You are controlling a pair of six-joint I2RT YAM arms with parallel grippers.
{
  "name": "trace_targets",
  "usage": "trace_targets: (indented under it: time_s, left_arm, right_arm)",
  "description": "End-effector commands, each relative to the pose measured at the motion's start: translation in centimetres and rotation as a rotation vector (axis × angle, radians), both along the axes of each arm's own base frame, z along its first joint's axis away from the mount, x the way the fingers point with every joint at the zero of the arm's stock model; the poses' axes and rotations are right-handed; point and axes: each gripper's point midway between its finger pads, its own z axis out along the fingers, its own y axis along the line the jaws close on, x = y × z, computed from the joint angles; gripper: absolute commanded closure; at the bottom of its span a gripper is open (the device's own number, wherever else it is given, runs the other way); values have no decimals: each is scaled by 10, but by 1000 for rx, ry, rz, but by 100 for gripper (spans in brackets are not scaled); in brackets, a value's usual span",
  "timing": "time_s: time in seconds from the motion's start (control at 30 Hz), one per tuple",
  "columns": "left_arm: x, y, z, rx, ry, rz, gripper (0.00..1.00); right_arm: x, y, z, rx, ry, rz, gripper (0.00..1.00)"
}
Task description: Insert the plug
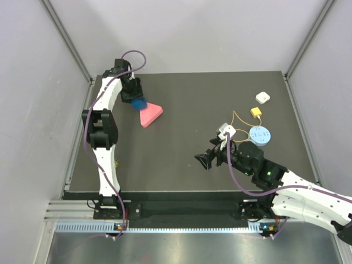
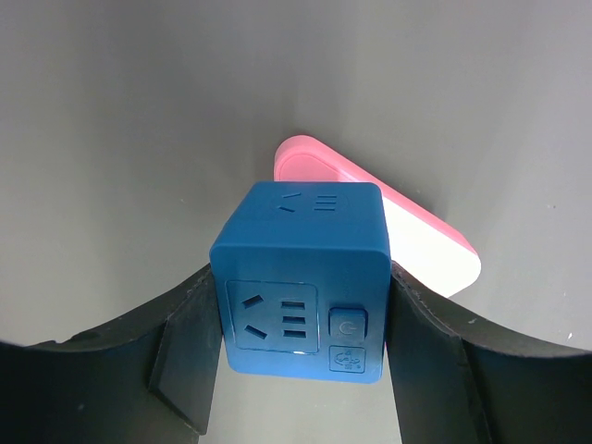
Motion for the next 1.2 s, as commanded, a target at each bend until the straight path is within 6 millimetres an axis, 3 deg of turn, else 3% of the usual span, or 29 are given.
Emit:
trace_targets:
  time_s: [0.0, 0.07, 0.1, 0.17, 0.2, 0.27, 0.33, 0.37, 0.4, 0.47, 0.5, 0.57, 0.6, 0.67, 0.7, 0.73, 0.77, 0.8, 0.87, 0.9, 0.97, 1.17]
  left_arm:
    - [-34, -23, -27, 13, 138, -48, 100]
    - [-35, -27, -25, 15, 134, -56, 100]
    - [-36, -31, -25, 14, 135, -64, 100]
    - [-37, -37, -23, -6, 130, -77, 100]
    - [-38, -40, -24, -20, 134, -85, 100]
    - [-38, -45, -25, -43, 128, -99, 100]
    - [-39, -48, -27, -43, 131, -114, 100]
    - [-39, -48, -27, -40, 132, -117, 100]
    - [-40, -50, -27, -47, 133, -122, 100]
    - [-40, -53, -26, -67, 132, -130, 100]
    - [-41, -55, -26, -78, 133, -134, 100]
    - [-41, -59, -26, -99, 134, -137, 100]
    - [-43, -60, -28, -101, 140, -140, 100]
    - [-43, -54, -31, -76, 146, -119, 100]
    - [-44, -51, -31, -67, 156, -103, 100]
    - [-43, -50, -32, -66, 158, -90, 100]
    - [-42, -50, -29, -81, 160, -69, 100]
    - [-40, -50, -28, -90, 159, -55, 100]
    - [-36, -51, -22, -104, 149, -35, 100]
    - [-36, -50, -22, -99, 152, -26, 100]
    - [-31, -47, -17, -87, 141, -5, 100]
    - [-31, -43, -24, -69, 159, 30, 100]
  right_arm:
    - [16, -4, 8, 22, 6, -94, 0]
    - [32, -15, 7, 32, 87, -223, 0]
    - [40, -13, -3, 20, 140, -249, 0]
    - [53, -7, 7, 103, 228, -257, 1]
    - [61, -1, -3, 99, 273, -261, 5]
    - [79, 5, 4, 168, 321, -271, 10]
    - [102, 16, -3, 204, 375, -293, 20]
    - [111, 26, 11, 239, 385, -249, 23]
    - [123, 36, 0, 230, 413, -247, 25]
    - [142, 51, 14, 274, 403, -242, 26]
    - [155, 60, 3, 279, 415, -256, 25]
    - [174, 69, 8, 345, 424, -289, 25]
    - [185, 75, -11, 340, 454, -311, 24]
    - [207, 84, -6, 403, 444, -345, 24]
    - [216, 91, -26, 387, 467, -357, 24]
    - [221, 97, -32, 394, 480, -360, 25]
    - [231, 103, -25, 417, 468, -357, 25]
    - [238, 108, -42, 402, 488, -366, 25]
    - [252, 112, -40, 417, 464, -385, 25]
    - [257, 114, -54, 399, 474, -398, 25]
    - [268, 117, -54, 393, 448, -406, 25]
    - [290, 121, -83, 359, 438, -453, 23]
